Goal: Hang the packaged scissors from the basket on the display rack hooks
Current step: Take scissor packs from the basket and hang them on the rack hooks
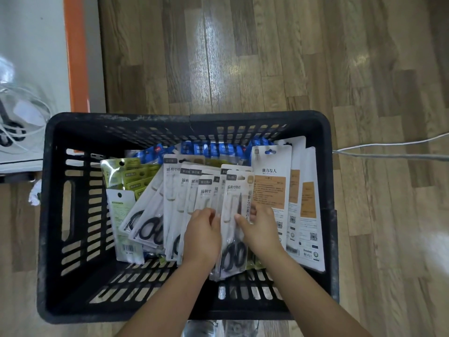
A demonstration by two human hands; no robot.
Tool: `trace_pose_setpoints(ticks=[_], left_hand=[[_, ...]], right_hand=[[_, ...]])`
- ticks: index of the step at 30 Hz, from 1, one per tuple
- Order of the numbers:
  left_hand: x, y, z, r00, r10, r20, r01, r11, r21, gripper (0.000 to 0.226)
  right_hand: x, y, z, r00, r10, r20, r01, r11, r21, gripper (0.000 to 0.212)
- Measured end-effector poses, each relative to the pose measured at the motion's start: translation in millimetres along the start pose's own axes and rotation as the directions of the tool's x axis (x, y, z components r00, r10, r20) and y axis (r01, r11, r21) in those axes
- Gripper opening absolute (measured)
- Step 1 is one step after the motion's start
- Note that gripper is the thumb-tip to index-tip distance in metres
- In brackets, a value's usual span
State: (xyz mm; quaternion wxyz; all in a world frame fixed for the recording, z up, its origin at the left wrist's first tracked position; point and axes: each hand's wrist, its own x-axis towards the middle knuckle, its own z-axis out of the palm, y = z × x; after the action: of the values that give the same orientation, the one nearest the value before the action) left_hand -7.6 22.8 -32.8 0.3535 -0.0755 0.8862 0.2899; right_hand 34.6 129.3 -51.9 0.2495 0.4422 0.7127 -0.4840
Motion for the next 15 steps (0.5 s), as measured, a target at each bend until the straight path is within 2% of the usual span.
trace_pose_setpoints(ticks=[5, 15], left_hand=[[2, -3, -3, 1.0, -0.03, 0.004, 0.03, 0.992, -0.122, 0.011], [-1, -19, -34, 0.984, -0.158, 0.084, 0.178, 0.918, -0.353, 0.018]], right_hand=[[-6, 1, -3, 1.0, -0.007, 0.003, 0.007, 1.0, -0.009, 0.055], [-14, -1, 10, 0.999, -0.017, 0.034, 0.015, 0.999, 0.04, 0.062]])
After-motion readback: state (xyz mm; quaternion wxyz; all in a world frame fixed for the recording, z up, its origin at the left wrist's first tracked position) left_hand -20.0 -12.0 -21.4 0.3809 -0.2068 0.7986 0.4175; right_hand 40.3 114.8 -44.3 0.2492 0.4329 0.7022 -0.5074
